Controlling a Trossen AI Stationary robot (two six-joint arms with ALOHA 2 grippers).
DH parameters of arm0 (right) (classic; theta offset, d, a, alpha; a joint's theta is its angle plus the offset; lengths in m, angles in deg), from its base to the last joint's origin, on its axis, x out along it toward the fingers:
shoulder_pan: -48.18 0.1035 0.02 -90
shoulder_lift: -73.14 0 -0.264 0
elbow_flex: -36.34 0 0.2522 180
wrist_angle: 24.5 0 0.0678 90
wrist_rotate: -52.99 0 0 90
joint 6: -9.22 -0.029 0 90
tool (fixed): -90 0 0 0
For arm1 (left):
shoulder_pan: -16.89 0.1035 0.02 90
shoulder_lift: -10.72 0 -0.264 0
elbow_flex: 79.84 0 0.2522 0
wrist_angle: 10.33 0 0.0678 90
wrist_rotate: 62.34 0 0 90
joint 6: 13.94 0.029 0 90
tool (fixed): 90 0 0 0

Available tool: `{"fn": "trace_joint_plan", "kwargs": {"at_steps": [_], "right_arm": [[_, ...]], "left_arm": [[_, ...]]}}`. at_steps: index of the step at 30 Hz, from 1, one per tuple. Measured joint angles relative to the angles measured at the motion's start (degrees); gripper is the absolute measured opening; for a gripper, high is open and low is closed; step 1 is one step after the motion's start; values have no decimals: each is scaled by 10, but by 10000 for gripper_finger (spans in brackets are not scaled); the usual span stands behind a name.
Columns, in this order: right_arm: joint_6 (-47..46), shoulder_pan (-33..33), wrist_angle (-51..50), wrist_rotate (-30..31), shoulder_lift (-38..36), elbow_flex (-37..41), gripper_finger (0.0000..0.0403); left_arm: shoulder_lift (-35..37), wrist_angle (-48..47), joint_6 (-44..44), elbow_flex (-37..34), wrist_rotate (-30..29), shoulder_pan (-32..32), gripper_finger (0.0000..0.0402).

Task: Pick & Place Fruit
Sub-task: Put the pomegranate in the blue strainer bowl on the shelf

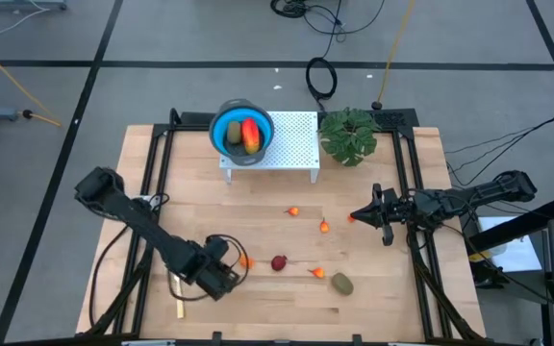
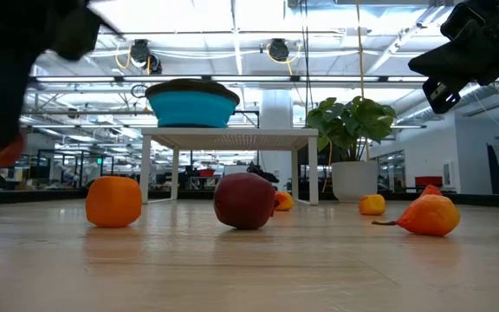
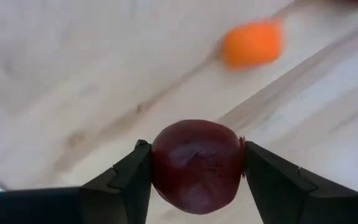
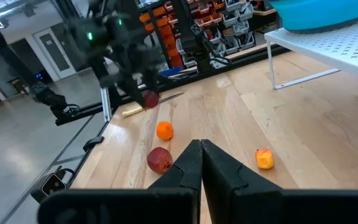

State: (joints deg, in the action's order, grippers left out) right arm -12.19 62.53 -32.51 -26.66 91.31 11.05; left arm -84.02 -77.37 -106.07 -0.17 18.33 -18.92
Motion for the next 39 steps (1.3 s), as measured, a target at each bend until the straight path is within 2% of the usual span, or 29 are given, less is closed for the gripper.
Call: {"fn": "trace_joint_plan", "kwargs": {"at_steps": [7,10,13,16,21,25,30,34,39], "right_arm": [[0,0,0,0,0,0,0],[0,0,0,0,0,0,0],[0,0,0,0,0,0,0],[8,0,0,0,0,0,0],[14,0,0,0,0,0,0],[15,0,0,0,0,0,0],[16,0,0,0,0,0,0],[28,0,0,0,0,0,0],[30,0,0,0,0,0,0]], "left_arm": [[101,25,73,0,-141,0,216],[137,79,149,0,-215,0,215],[161,157,263,0,-271,0,215],[174,242,381,0,-299,1,214],[176,397,543,1,-303,12,214],[176,535,672,1,-275,23,214],[176,699,825,1,-197,38,214],[176,812,930,1,-92,50,214],[176,902,997,1,37,65,214]]}}
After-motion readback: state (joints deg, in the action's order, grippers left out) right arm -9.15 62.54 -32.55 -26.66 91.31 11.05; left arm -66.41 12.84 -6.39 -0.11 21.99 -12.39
